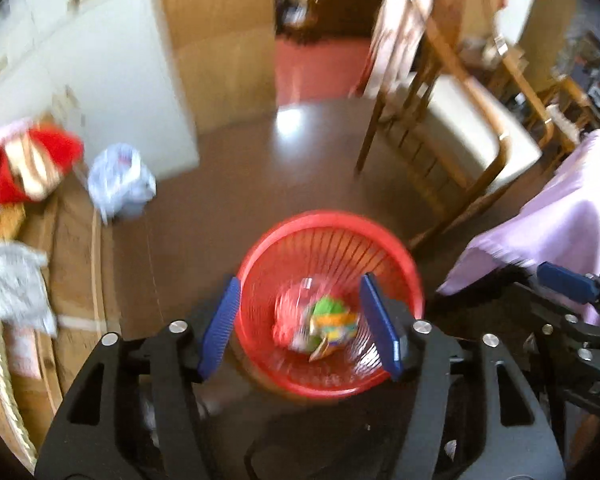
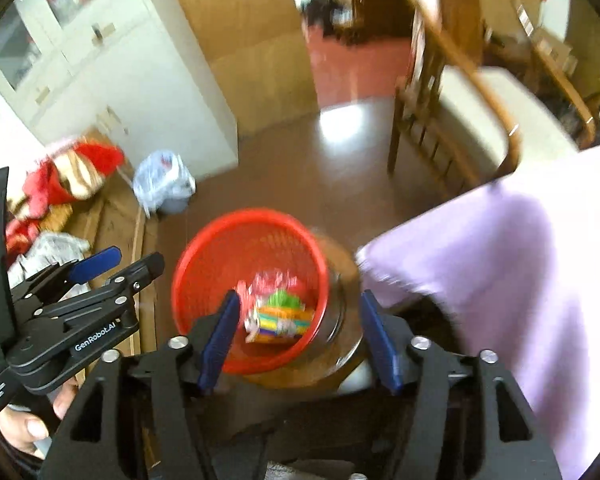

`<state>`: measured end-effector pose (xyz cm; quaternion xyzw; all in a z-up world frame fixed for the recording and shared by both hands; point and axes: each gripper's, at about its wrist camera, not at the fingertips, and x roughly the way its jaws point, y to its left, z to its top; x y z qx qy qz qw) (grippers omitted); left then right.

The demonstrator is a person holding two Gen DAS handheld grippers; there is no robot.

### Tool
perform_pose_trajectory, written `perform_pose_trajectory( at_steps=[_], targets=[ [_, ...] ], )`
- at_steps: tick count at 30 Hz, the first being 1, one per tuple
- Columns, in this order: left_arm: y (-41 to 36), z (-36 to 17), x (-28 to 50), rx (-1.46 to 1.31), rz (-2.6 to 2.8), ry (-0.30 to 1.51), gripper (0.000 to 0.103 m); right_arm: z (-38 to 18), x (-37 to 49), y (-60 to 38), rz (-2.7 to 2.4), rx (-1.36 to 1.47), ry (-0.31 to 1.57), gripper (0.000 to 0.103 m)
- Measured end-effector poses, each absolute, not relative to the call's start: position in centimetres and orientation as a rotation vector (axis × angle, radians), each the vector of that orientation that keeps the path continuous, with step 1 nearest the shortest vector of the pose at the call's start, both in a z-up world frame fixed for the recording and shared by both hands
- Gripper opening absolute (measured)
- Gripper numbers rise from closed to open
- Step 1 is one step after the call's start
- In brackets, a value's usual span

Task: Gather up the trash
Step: 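Swing both empty tools back over the table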

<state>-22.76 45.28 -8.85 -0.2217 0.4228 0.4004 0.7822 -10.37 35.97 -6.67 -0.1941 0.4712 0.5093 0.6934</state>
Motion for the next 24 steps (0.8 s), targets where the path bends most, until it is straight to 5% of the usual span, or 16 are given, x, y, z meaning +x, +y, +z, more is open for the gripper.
perform_pose_trajectory(
  at_steps=[2,13,24],
  targets=[
    [43.9,-5.9,-22.5,-0.437,0.844,0.841,0.078,-3.6,-9.8,33.7,1.106,-0.402,0.97,0.077],
    [35.9,0.3,-18.1,-0.308,0.673,0.734,0.085,4.4,-2.7,17.7,0.817,-0.255,0.795,0.09],
    [24.6,2.5,-9.9,-0.177,0.406,0.73,0.091,4.9,3.6,2.9,0.513,-0.08,0.806,0.094]
  ],
)
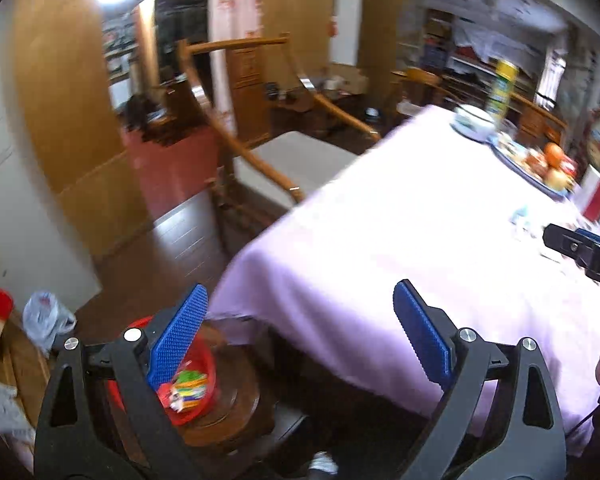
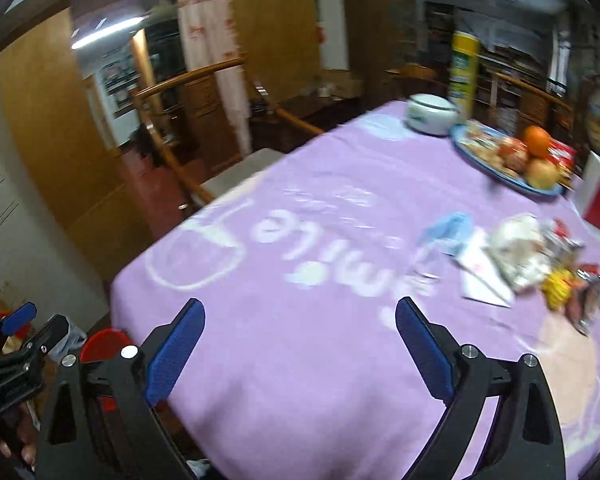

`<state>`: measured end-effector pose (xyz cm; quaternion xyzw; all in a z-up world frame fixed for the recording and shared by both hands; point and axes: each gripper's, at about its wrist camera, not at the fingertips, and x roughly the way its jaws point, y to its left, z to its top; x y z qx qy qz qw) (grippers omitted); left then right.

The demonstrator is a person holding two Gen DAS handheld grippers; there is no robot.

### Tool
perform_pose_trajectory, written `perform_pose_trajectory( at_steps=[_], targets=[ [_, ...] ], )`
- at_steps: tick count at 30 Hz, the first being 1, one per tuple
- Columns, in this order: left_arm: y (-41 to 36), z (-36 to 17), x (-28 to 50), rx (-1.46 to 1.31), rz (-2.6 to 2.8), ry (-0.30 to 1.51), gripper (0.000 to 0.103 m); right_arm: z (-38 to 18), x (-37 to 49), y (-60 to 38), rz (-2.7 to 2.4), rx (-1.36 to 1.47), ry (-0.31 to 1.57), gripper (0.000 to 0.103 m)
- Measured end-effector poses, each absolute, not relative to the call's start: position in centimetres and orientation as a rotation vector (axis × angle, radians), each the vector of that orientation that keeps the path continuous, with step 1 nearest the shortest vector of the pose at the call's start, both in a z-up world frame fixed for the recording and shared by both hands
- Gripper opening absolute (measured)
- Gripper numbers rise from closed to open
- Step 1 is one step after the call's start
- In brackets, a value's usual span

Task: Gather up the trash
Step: 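Swing both empty tools back over the table, then reach the left tool to the blue face mask and grasp it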

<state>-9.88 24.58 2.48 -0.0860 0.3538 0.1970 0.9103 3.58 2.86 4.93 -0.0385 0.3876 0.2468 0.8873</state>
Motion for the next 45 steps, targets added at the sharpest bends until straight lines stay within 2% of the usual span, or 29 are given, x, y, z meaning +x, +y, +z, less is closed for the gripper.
perform_pose_trajectory(
  at_steps=[7,17,23,34,45],
  targets=[
    [17.5,3.0,-3.7,-0.094,0.264,0.737,0.091,3.8,5.3,-2.8,0.402,-0.05,0.827,0.095],
    [9.7,4.5,5.9,0.005,0.135,0.707,0.092,3.8,12.8,-10.0,0.204,0.0,0.837,0.095],
    [5.7,3.0,11.2,0.051,0.075,0.753,0.093,1.4,14.5,-13.3,0.159,0.09,0.85,0.096],
    [2.8,0.2,17.1,0.038,0.053,0.811,0.093,-0.1,15.4,-15.7,0.095,0.146,0.871,0.097],
    [3.3,-0.5,17.1,0.028,0.056,0.822,0.093,-0.8,15.8,-16.8,0.007,0.125,0.88,0.097]
  ],
)
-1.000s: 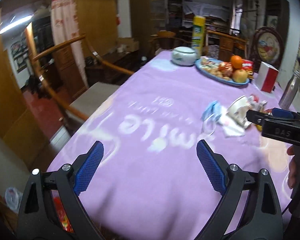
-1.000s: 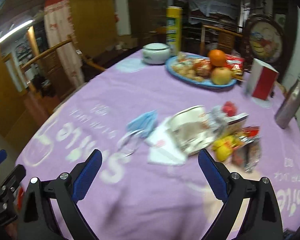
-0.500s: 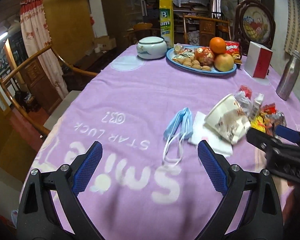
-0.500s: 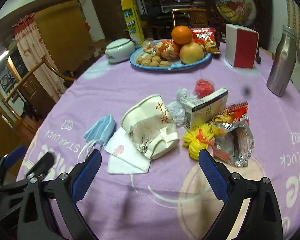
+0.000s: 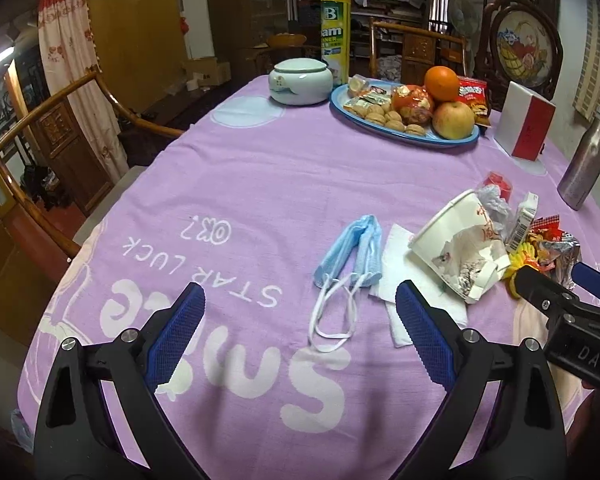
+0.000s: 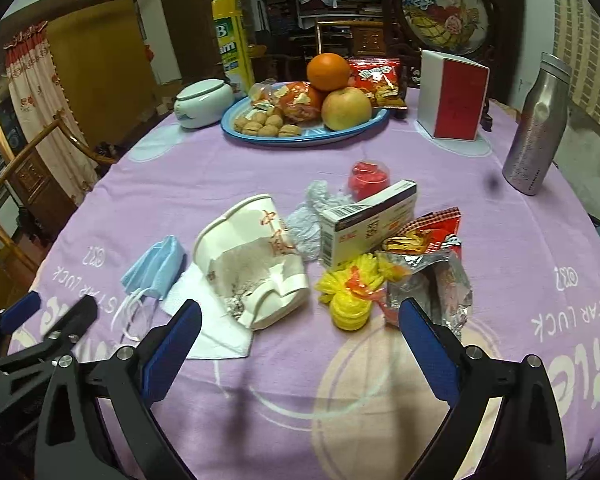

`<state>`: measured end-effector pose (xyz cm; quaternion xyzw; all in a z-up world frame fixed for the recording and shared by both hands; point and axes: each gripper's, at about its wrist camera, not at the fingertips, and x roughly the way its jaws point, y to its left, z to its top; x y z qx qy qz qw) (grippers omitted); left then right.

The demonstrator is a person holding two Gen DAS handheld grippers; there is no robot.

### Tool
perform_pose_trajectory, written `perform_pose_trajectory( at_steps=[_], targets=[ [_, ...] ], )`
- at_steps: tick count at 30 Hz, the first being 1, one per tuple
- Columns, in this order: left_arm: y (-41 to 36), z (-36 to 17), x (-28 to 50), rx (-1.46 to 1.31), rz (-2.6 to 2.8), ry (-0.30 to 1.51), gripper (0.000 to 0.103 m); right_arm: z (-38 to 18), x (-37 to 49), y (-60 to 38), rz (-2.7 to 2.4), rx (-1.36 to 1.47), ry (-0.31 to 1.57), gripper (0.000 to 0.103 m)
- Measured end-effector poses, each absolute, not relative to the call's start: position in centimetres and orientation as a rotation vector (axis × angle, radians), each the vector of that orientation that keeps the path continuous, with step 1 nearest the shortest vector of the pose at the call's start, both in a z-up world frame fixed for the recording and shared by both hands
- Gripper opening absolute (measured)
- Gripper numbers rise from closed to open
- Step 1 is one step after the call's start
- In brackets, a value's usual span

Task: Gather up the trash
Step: 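Reach the left tool to the blue face mask and grasp it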

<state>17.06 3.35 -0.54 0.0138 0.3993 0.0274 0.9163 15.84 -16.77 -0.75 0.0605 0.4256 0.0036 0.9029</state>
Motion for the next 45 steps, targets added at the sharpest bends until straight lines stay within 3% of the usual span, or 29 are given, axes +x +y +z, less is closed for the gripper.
perform_pose_trajectory(
  at_steps=[22,42,45],
  targets=[
    [3.2,-1.8,21.9,0.018,0.105,0.91,0.093,-1.2,16.8,-21.2,-0.088,0.232,0.909,0.097],
    [0.7,-7.1,26.4,0.071,0.064,1.034,0.093,-1.6,17.0,-21.2,-0.066,0.268,0.926,0.097],
    [0.3,-7.1,26.3,0.075,0.043,1.034,0.086,-1.6,17.0,-21.1,-0.065,0.272,0.926,0.097]
  ],
)
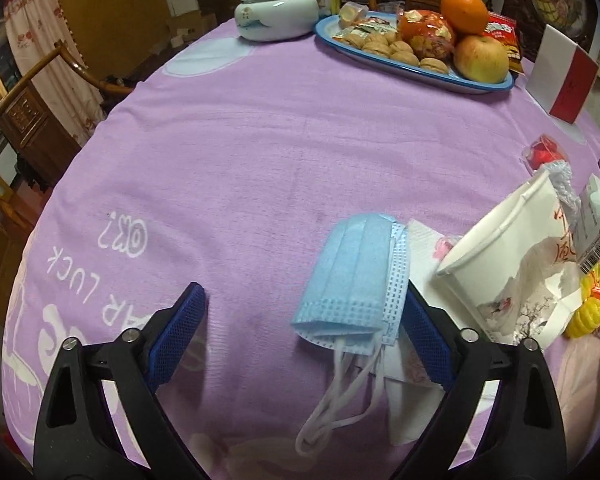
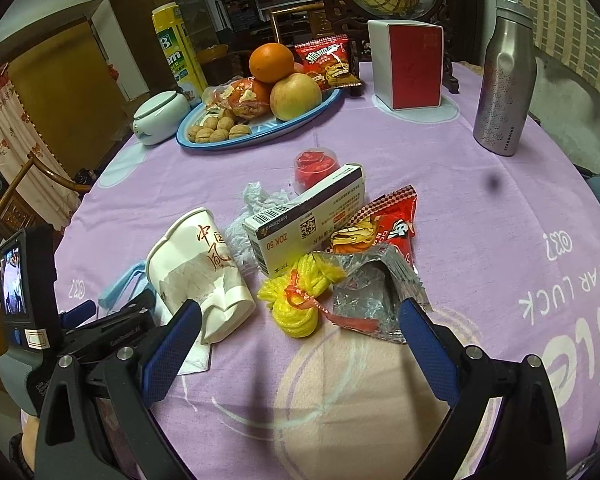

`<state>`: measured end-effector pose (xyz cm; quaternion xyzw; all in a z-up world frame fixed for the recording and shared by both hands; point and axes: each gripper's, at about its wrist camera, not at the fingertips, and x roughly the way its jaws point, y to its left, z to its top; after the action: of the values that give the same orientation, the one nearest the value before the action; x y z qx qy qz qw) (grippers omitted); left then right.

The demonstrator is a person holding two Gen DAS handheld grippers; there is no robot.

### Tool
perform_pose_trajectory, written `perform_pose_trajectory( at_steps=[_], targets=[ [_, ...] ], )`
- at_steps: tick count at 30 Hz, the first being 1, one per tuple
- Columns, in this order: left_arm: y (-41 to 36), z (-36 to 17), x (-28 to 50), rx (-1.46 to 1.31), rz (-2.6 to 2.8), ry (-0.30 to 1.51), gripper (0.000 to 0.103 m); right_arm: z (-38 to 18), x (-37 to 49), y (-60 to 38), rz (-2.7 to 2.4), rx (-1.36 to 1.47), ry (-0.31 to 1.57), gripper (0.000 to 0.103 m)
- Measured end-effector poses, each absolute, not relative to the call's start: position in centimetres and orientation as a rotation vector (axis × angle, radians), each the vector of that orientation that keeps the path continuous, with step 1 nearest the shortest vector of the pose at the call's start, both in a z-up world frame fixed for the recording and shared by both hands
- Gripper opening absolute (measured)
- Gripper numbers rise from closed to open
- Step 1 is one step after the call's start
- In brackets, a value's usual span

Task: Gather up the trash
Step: 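Reach the left tool to the blue face mask and grasp it, then hold the mask in the left tool while the right tool grasps the yellow mesh net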

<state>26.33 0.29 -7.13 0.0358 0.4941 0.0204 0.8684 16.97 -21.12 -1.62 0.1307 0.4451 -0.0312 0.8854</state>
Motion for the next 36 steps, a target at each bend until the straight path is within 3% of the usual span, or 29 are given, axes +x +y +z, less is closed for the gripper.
perform_pose_trajectory(
  at_steps=[2,5,8,20,36],
  targets=[
    [-0.3,-7.0,26.1,0.086,0.0,1.029,0.072,-1.6,17.0,-21.0,-0.06,0.275,0.926,0.097],
    [-1.2,-6.7,25.4,0.096,-0.065,1.031,0.038,-1.8,17.0,-20.8,-0.054,0.275,0.93,0.097],
    [-1.8,-6.5,24.6,0.102,-0.097,1.037,0.022,-2.0,17.1,-20.5,-0.047,0.271,0.939,0.097],
    [3.1,-2.4,18.1,0.024,-0.069,0.94,0.019,-2.4,17.0,-19.4,-0.037,0.234,0.95,0.097],
    [6.9,-3.2,12.5,-0.058,-0.046,0.94,0.019,-3.2,17.0,-17.3,-0.028,0.156,0.958,0.097]
  ],
)
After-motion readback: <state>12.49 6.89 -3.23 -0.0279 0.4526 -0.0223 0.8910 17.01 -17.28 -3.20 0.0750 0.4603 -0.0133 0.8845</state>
